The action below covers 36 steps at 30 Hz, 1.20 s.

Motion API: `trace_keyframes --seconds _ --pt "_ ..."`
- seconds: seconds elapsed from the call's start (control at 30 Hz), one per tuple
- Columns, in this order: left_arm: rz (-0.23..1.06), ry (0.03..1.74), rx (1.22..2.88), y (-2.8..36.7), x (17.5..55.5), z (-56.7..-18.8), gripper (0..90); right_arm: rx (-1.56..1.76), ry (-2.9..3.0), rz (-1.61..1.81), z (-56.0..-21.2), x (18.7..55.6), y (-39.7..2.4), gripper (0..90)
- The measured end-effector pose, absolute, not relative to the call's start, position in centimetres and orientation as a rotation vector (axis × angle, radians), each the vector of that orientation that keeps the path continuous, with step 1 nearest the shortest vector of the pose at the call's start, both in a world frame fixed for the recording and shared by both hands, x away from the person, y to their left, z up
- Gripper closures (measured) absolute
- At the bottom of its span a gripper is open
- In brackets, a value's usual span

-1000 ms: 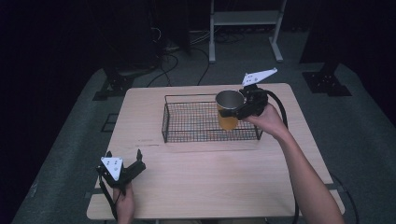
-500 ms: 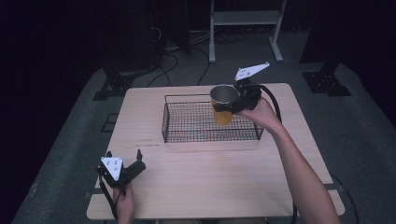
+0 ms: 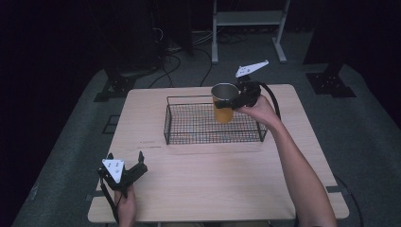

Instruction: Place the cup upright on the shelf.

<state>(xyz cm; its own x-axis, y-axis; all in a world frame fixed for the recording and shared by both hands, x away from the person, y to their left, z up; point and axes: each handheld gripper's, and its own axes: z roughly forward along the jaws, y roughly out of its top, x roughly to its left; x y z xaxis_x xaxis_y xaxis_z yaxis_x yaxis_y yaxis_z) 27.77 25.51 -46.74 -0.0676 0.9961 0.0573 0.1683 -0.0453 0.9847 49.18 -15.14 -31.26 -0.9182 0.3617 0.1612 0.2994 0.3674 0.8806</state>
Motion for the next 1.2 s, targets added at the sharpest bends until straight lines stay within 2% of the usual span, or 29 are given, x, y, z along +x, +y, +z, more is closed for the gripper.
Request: trace_keyframes --seconds 1.2 --pt "1.216 1.361 1.335 25.5 27.8 -46.7 0.0 0.7 2.617 1.525 -38.2 53.5 -13.8 8.9"
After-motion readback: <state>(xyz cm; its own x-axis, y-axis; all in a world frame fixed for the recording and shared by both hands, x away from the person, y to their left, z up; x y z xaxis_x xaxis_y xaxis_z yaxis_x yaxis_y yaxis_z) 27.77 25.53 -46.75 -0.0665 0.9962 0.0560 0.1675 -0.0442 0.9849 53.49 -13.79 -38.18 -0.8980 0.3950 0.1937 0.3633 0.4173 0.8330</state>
